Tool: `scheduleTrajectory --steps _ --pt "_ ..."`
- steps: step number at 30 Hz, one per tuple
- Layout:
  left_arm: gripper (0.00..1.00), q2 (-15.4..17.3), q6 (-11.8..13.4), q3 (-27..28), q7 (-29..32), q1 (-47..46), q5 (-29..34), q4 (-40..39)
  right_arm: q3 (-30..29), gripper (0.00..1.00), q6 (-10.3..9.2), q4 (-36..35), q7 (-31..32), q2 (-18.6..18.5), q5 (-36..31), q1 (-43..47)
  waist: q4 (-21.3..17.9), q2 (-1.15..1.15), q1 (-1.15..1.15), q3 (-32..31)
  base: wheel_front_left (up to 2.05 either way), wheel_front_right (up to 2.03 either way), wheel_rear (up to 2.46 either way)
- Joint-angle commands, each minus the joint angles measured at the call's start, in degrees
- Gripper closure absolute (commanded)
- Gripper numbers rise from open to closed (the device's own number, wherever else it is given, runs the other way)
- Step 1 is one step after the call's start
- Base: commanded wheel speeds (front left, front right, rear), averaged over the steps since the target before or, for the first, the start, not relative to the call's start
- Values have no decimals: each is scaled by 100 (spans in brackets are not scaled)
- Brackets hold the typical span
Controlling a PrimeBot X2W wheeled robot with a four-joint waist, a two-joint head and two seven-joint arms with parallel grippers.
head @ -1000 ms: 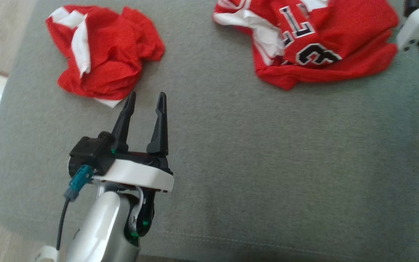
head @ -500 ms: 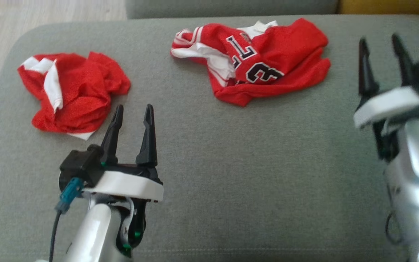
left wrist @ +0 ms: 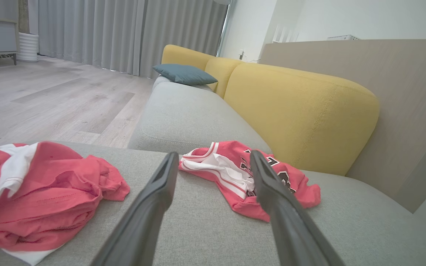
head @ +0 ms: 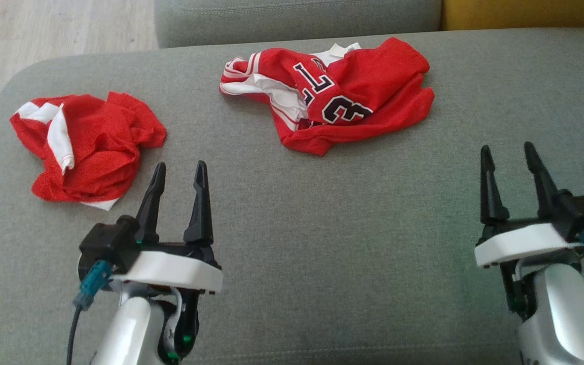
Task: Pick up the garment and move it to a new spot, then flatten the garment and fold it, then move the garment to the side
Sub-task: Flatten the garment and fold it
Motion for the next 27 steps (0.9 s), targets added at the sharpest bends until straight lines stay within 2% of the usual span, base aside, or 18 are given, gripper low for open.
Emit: scheduleTrajectory --steps 1,8,14,19,27 --pt "0 40 -30 146 -31 -170 71 -208 53 0 21 -334 59 45 -39 -125 27 0 0 22 0 0 0" --pt "0 40 -52 62 -31 -260 78 -200 -143 0 21 -477 307 84 -63 -102 209 0 0 175 0 0 0" --pt "0 40 -43 -102 -31 -371 59 -181 -555 0 21 -157 737 99 94 -489 496 0 0 538 0 0 0" --pt "0 40 -10 -268 -31 -538 -1 -180 -904 0 21 492 1181 3 324 -1185 814 0 0 913 0 0 0" --pt "0 40 68 -480 -31 -785 -100 -208 -1356 0 21 1821 1793 -530 545 -2450 1306 0 0 1478 0 0 0"
